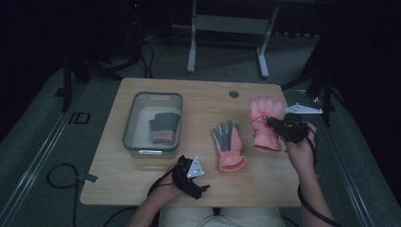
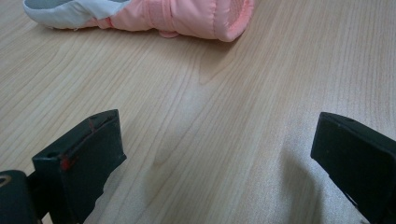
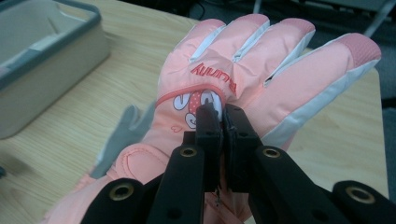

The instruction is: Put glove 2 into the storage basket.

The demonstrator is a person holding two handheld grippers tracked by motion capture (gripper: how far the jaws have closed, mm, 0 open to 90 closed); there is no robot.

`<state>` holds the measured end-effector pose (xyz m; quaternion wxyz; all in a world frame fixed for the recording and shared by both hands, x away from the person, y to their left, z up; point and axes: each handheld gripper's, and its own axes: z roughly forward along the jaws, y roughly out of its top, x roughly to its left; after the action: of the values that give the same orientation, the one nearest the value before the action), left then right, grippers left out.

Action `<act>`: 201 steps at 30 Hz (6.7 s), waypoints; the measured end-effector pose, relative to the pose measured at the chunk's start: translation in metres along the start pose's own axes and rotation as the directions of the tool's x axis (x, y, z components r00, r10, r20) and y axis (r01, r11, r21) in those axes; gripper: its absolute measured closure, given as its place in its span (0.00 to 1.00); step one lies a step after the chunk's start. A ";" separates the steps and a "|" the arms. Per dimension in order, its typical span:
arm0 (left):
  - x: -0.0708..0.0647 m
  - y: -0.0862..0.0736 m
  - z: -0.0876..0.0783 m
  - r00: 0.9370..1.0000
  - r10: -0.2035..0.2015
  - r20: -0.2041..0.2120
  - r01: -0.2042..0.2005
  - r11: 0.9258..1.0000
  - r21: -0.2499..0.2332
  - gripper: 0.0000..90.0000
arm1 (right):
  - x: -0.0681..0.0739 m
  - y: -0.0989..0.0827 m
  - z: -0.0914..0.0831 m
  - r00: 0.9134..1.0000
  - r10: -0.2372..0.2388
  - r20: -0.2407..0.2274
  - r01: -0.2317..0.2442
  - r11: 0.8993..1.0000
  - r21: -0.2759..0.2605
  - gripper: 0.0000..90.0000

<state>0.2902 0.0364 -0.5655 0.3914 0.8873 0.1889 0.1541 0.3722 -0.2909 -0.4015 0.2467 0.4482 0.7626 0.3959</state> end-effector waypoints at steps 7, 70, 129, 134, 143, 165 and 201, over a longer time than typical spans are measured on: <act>0.001 0.000 0.000 1.000 -0.003 0.001 0.003 1.000 -0.003 0.02 | 0.027 0.013 0.007 0.998 -0.032 -0.055 0.031 0.999 -0.015 0.96; -0.002 0.014 -0.008 0.998 -0.006 -0.055 0.004 0.999 -0.037 0.02 | 0.070 -0.026 0.075 0.987 -0.015 -0.159 0.033 0.993 0.109 0.83; 0.100 0.090 0.065 0.798 -0.588 0.128 0.571 0.807 0.148 0.86 | 0.035 -0.057 0.110 0.968 0.102 -0.230 -0.041 0.966 0.256 0.80; 0.100 0.099 0.052 0.814 -0.566 0.125 0.551 0.823 0.139 0.87 | 0.038 -0.051 0.101 0.966 0.095 -0.242 -0.040 0.974 0.225 0.80; 0.106 0.113 0.018 0.836 -0.537 0.117 0.527 0.843 0.102 0.87 | 0.047 -0.027 0.087 0.961 0.073 -0.268 -0.027 0.985 0.173 0.80; 0.135 0.149 -0.069 0.872 -0.490 0.002 0.490 0.871 0.021 0.87 | 0.078 0.052 0.070 0.948 -0.006 -0.317 0.014 1.000 0.021 0.80; 0.184 0.091 -0.179 0.804 -0.567 -0.180 0.572 0.820 -0.031 0.87 | 0.180 0.132 0.128 0.879 -0.084 -0.470 0.093 0.996 -0.004 0.80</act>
<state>0.3968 0.1778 -0.3578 0.3900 0.7767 0.4829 0.1072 0.4444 -0.0465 -0.3690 0.0687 0.3060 0.8229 0.4737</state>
